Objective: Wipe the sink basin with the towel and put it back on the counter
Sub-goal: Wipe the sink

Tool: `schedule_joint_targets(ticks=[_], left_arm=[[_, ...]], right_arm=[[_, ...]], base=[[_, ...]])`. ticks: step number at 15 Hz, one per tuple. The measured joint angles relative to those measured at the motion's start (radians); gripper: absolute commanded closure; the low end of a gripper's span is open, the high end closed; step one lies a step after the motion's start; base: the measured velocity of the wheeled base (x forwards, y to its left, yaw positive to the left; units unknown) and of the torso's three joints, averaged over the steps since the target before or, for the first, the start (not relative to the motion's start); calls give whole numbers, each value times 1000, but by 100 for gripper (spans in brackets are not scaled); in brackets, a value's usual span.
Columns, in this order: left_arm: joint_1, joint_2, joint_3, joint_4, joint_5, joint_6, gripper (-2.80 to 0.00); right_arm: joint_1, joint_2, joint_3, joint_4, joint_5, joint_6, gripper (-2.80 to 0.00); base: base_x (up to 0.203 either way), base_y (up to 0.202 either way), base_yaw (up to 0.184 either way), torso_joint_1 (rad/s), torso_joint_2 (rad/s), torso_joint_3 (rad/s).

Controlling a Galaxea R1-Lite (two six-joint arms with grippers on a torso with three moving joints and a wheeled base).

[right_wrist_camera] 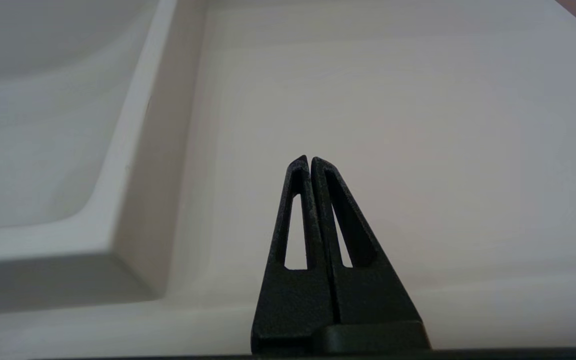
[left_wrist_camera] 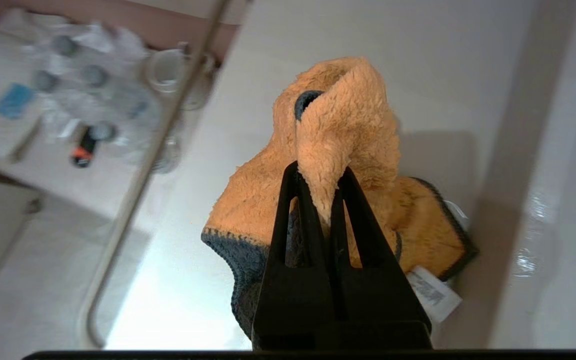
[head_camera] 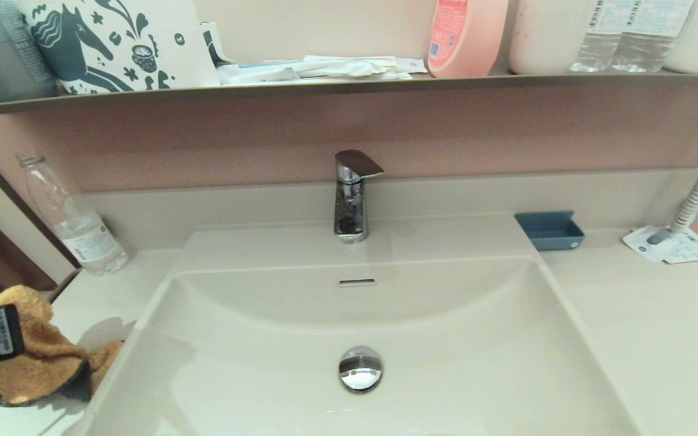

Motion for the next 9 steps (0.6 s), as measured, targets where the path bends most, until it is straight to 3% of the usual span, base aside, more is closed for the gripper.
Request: schedule_joint_targets(ticks=[2,6,9], left_arm=[[25,41,70,-115,-72,-6,0],[80,203,190,-421,-79,2,0],[98,298,218,-479,-98,-1,0]], right_arm=[[0,0,0,0,0,0,0],[0,0,0,0,0,0,0],[0,0,0,0,0,0,0]], base=[[0,0,0,0,0,0],[0,0,0,0,0,0],[0,0,0,0,0,0]])
